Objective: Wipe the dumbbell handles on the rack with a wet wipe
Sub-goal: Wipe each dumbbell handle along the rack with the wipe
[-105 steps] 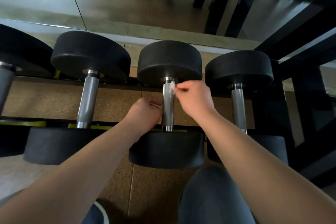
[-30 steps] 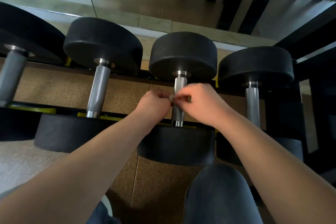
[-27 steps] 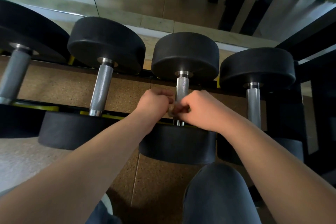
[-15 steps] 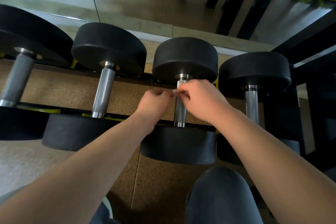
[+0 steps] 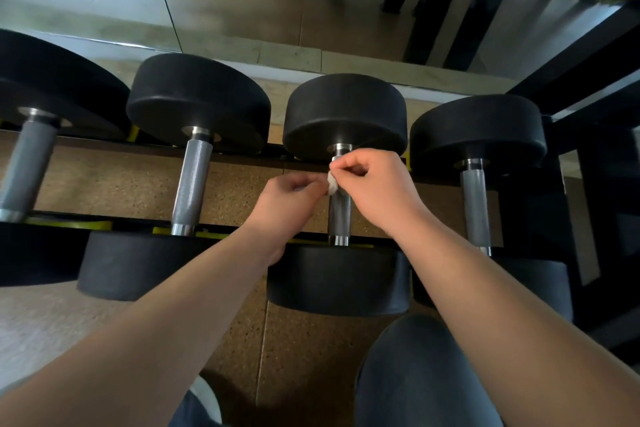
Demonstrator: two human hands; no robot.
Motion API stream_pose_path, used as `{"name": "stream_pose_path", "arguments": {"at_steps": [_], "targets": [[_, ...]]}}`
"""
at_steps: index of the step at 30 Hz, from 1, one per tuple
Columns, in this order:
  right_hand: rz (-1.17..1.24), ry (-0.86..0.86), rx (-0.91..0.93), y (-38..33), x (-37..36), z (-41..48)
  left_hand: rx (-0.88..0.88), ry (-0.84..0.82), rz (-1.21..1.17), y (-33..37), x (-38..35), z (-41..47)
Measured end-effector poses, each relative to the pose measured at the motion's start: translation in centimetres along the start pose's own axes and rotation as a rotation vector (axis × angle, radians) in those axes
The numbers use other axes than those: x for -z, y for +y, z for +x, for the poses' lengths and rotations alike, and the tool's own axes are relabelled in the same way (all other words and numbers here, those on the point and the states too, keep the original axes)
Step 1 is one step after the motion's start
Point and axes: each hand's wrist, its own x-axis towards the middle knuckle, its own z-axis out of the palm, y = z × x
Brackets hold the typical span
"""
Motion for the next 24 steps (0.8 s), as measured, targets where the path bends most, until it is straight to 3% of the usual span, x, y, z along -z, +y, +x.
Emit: {"name": "stream_pose_path", "arguments": {"at_steps": [7, 12, 14, 17, 22, 24], "targets": [[0.098, 0.074, -0.079, 0.5, -0.3, -1.0, -0.004, -0.04, 0.0, 0.2, 0.4, -0.2], [0.149, 0.15, -0.213, 1.0, 0.1, -1.3, -0.121, 0.119, 0.095, 0.3, 0.2, 1.4], [0.138, 0.103, -0.266, 0.9, 0.1, -1.1, -0.153, 0.168, 0.15, 0.4, -0.1, 2.3], [0.122, -0.015, -0.34, 0.5, -0.2, -1.1, -0.159, 0.112, 0.292, 0.3, -0.7, 2.8], [0.17, -0.014, -0.352, 0.8, 0.0, -1.1, -0.076, -0.137, 0.65, -0.4, 1.2, 1.2], [0.171, -0.013, -0.35, 0.8, 0.0, -1.2, -0.045, -0.137, 0.681, -0.2, 1.1, 1.0]]}}
